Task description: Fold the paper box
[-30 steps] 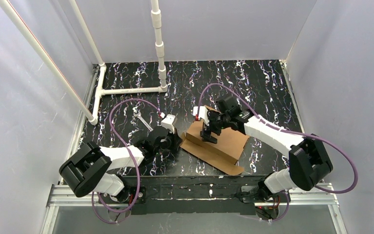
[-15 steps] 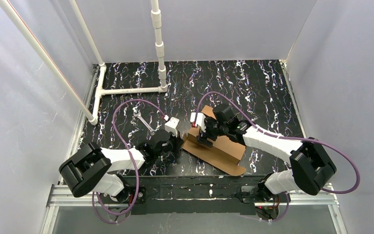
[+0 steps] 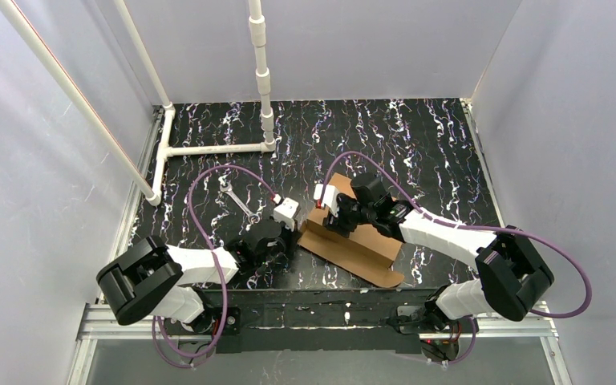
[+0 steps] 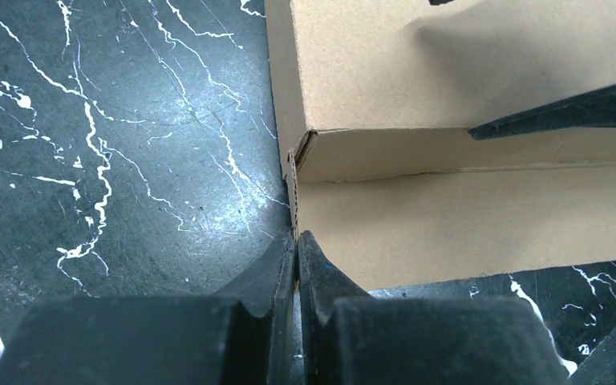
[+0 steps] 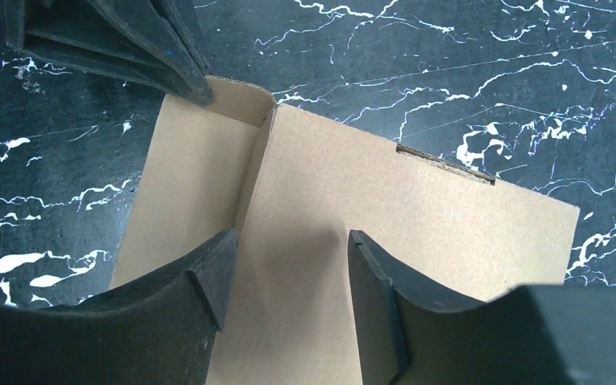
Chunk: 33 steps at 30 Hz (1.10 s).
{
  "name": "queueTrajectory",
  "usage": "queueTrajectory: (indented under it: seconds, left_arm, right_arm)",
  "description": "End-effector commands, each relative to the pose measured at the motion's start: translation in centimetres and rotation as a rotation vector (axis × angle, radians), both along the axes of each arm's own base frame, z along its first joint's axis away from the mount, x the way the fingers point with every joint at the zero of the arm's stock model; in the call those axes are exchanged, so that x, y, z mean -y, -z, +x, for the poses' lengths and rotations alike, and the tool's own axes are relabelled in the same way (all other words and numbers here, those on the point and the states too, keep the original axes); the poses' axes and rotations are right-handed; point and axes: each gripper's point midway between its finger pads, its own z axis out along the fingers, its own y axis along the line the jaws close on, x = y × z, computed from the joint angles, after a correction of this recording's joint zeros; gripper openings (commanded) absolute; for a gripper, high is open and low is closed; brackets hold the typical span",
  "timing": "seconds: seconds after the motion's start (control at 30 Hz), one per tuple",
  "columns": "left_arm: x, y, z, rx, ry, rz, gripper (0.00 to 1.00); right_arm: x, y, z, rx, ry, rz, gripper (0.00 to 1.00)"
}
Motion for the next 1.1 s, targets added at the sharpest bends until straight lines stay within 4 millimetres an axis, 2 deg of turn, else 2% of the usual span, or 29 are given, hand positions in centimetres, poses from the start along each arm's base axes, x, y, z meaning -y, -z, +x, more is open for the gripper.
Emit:
queueTrajectory:
  seconds: [0.0, 0.53, 1.07]
  left_arm:
    - [0.0, -1.8, 0.4, 0.095, 0.009, 0.004, 0.00]
    - [0.6, -1.4, -0.2, 0.144, 0.078, 0.080, 0.00]
    - [1.1, -2.5, 0.4, 0.101, 0.052, 0.097, 0.00]
  right_arm:
    - [0.0, -0.1, 1.1, 0.027, 0.052, 0.008, 0.60]
    - [0.4, 0.8, 1.9, 0.007, 0.115, -0.021, 0.59]
    - [0.0, 0.7, 0.5, -0.028, 0.039, -0.012, 0.59]
